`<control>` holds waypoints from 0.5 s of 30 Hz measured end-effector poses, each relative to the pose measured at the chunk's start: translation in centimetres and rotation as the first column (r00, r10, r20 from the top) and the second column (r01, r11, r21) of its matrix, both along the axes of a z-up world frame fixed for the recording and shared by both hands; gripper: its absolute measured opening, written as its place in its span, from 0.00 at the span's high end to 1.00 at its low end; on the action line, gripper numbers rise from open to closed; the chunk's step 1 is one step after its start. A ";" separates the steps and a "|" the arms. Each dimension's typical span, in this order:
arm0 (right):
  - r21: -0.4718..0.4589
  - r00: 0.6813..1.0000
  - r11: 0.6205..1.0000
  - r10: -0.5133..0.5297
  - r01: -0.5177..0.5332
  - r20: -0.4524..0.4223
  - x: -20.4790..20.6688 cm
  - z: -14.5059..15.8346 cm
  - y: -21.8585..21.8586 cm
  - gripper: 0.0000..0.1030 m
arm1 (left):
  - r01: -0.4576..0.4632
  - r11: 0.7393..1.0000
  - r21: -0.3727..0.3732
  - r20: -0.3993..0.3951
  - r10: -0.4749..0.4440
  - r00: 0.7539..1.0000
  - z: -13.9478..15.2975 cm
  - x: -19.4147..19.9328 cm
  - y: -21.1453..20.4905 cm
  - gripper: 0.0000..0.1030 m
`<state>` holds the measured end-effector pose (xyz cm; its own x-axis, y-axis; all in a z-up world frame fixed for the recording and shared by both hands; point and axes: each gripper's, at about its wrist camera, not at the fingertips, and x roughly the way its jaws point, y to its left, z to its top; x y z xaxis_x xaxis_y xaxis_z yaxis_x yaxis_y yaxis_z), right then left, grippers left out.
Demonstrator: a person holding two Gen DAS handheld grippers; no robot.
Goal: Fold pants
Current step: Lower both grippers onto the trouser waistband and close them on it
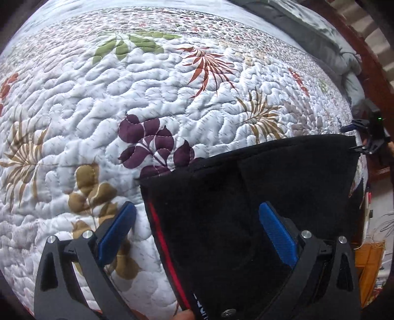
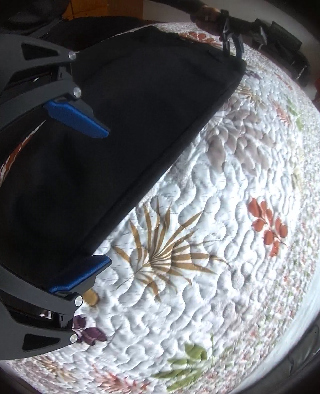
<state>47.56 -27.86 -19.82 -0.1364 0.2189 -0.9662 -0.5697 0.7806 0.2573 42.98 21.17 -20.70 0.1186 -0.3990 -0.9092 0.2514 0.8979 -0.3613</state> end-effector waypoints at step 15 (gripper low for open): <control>0.047 0.992 0.999 0.013 -0.007 -0.124 0.1 0.4 -1.9 0.92 | 0.082 0.997 -0.002 0.035 -0.082 0.996 2.6 0.3 -0.2 0.86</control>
